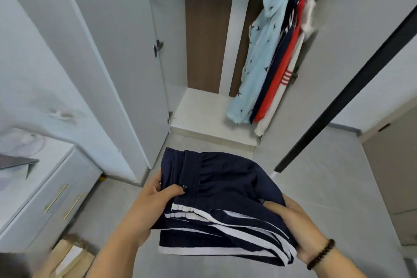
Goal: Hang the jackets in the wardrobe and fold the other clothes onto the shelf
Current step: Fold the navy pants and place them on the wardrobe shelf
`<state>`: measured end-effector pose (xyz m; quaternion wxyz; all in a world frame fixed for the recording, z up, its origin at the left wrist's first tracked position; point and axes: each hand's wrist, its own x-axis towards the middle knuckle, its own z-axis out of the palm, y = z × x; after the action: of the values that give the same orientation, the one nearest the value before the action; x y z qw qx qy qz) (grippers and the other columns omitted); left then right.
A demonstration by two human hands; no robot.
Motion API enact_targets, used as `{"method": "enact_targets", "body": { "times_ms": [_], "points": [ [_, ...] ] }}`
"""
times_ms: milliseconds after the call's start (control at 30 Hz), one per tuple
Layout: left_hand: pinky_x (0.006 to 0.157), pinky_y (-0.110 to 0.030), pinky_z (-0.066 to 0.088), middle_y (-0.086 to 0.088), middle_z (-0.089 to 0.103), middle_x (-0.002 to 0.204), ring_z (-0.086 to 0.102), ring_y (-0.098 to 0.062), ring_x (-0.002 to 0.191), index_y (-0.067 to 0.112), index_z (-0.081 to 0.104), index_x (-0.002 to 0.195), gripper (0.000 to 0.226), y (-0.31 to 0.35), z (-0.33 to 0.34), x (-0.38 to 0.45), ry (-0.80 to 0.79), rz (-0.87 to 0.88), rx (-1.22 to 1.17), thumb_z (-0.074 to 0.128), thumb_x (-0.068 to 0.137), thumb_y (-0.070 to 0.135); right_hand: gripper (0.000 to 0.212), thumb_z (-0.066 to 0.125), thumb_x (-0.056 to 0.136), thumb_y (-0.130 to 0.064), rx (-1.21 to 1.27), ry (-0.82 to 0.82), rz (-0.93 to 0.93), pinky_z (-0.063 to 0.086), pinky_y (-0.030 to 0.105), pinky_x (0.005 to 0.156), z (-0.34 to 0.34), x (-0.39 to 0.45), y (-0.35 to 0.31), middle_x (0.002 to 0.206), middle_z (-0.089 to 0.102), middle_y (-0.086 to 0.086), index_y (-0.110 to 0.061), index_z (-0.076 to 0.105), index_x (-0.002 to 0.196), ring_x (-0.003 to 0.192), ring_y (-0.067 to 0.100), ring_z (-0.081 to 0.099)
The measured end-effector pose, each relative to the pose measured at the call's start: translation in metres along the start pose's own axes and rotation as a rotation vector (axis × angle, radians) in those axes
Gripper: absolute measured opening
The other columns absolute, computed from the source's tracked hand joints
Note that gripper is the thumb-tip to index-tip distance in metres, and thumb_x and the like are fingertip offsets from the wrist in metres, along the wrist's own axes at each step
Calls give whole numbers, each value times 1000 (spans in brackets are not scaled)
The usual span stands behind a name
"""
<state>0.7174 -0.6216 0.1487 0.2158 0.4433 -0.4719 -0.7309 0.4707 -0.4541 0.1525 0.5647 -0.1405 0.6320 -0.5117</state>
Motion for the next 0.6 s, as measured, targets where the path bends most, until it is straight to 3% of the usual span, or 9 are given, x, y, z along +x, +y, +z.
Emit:
{"method": "enact_targets", "body": {
  "times_ms": [100,233,367,533,600],
  "points": [
    [63,-24,57,-2,75,101,73,-22,89,26,66,111,34,59,-3,-14,-16,93,-7,75,79,18,25,65,83,-5,-50,20,-97,56,37,65,20,-11,-55,98,71,21,-12,69,106,86,37,70],
    [72,-31,57,-2,74,106,72,-23,96,25,64,114,70,125,1,-21,-54,189,8,85,53,52,35,66,81,-7,-93,33,-257,57,37,69,39,-19,-115,101,73,11,-25,65,111,90,32,71],
    [73,-34,56,2,75,104,73,-22,93,26,59,118,74,184,10,-14,-49,305,48,85,51,46,44,72,78,-14,-136,30,-410,58,33,68,49,-21,-176,105,73,-1,-32,61,118,92,24,71],
    [65,-25,57,6,75,104,73,-17,92,29,59,118,63,253,29,7,-87,419,105,88,62,33,43,72,78,-19,-163,59,-558,57,33,71,47,-15,-247,103,73,-4,-33,60,117,91,21,71],
    [64,-23,57,8,74,105,73,-15,91,31,59,117,61,281,40,22,-98,468,117,83,62,40,42,72,78,-21,-165,83,-619,57,38,77,42,-7,-275,104,73,-6,-36,60,115,91,20,71]
  ]
}}
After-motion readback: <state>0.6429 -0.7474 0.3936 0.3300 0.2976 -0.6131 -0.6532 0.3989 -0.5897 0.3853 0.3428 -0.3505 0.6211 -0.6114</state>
